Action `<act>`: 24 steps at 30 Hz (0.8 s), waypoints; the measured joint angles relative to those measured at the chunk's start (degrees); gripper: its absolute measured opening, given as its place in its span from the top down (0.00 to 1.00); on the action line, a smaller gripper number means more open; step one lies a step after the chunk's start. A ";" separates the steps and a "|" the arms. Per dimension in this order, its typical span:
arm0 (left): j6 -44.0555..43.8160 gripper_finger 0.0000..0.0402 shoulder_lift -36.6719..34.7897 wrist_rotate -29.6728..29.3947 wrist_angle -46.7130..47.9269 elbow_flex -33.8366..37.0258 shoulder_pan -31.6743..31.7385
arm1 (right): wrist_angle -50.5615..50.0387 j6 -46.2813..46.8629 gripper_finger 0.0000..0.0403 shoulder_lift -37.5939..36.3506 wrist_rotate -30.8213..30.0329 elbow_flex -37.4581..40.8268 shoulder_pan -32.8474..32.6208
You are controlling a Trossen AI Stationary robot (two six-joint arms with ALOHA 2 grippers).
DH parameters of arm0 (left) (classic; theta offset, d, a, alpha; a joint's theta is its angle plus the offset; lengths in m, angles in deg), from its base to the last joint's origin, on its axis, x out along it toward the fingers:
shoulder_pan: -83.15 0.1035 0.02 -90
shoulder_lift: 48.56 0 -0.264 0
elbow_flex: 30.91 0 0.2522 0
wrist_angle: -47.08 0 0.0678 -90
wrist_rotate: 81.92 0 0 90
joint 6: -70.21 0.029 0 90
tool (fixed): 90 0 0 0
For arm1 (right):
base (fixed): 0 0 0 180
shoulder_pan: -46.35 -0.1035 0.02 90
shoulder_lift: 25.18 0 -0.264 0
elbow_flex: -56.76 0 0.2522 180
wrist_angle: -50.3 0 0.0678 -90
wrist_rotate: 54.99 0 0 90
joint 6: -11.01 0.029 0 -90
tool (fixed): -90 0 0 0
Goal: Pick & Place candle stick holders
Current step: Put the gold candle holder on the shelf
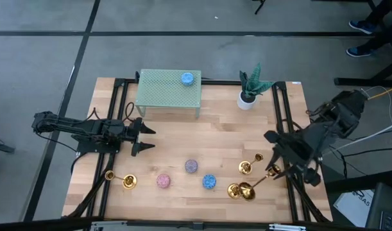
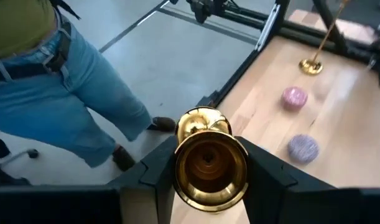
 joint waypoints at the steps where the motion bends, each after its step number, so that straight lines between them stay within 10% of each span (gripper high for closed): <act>1: 0.00 0.12 0.01 0.00 0.00 0.00 -0.01 | -0.11 -1.77 0.65 0.65 0.76 -0.55 1.09; 24: 0.00 0.12 0.01 0.00 0.00 0.00 0.01 | 3.27 -28.54 0.65 15.32 9.68 -3.21 25.95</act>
